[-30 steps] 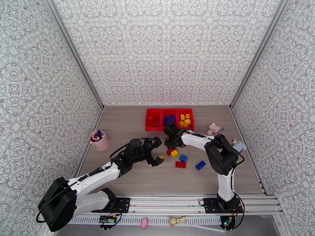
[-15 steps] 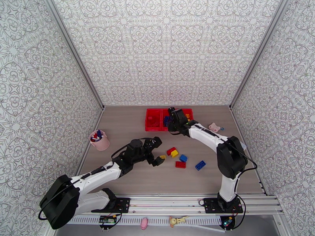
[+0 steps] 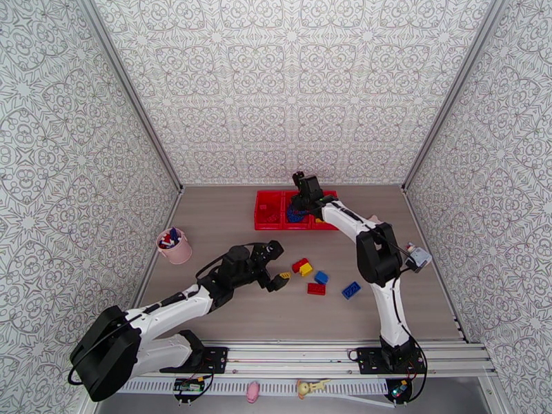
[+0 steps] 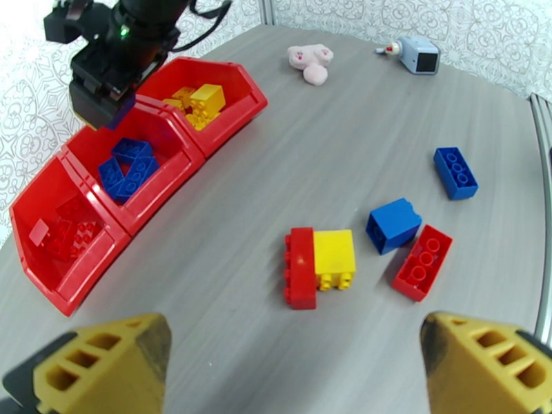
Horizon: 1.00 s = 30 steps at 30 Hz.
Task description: Sort the legos into containers by color
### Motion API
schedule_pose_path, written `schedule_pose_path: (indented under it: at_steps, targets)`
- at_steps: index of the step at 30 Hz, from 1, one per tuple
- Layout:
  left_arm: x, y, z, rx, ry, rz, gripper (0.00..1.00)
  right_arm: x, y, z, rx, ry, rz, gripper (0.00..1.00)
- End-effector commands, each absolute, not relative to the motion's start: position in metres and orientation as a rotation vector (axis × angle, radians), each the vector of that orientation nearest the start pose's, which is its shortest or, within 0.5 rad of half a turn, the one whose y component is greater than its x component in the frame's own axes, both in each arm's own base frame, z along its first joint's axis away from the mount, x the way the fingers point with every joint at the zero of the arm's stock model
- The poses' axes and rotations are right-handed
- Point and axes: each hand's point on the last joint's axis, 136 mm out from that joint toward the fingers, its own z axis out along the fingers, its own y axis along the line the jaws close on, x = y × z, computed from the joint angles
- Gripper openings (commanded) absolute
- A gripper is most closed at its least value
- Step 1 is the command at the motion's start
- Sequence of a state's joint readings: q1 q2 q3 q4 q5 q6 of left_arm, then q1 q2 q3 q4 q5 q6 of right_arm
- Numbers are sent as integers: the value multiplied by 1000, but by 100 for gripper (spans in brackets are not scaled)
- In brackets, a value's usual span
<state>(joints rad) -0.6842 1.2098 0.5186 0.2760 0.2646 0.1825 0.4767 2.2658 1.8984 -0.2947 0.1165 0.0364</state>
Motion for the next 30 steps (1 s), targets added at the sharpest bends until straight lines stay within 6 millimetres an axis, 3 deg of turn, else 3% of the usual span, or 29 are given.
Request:
schedule_pose_path:
  at_steps: [1, 6, 16, 23, 30]
  targets:
    - [261, -274, 155, 974, 1751, -602, 100, 583, 283, 138, -462, 2148, 170, 43]
    - [253, -277, 153, 1030, 1722, -614, 100, 584, 285, 145, -473, 2137, 179, 46]
    - [259, -275, 148, 1058, 1745, -553, 95, 561, 277, 184, -482, 2093, 202, 70]
    - [255, -287, 129, 1195, 1756, -513, 96, 532, 257, 203, -466, 2057, 195, 79]
    - [269, -300, 100, 1222, 1835, -465, 90, 508, 227, 212, -407, 2038, 188, 85]
